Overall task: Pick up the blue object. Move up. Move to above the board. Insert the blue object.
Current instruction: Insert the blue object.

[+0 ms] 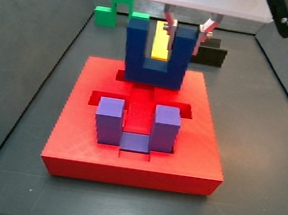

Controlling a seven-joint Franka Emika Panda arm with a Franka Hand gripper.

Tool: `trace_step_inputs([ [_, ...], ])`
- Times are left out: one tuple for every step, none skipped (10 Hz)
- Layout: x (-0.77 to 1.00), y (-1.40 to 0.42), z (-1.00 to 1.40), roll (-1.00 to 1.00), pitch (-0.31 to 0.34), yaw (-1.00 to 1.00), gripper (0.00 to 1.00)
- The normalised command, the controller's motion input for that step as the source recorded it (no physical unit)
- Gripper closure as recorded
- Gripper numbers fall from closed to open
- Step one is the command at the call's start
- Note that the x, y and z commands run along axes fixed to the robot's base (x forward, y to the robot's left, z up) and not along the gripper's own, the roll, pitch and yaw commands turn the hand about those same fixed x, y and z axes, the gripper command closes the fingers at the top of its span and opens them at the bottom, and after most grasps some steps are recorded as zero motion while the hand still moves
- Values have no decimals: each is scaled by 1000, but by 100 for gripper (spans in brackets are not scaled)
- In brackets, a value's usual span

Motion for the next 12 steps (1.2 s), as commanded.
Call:
trace_step_inputs([
  [-163,0,-37,0,-84,60,100],
  [-157,0,-11,0,-76,71,100],
  [-166,37,0,-33,-111,86,100],
  [-83,74,0,-103,-130,91,100],
  [9,60,0,-89,-111,106,100],
  [83,66,-6,-61,-84,71,100],
  [80,74,0,-66,-77,66,100],
  [46,63,-14,-59,-83,66,100],
  [0,117,0,-51,-70,51,100],
  [-134,89,-40,-30,-107,57,100],
  [-189,0,-37,-26,-124,40,100],
  [-86,0,-43,-40,-126,23,100],
])
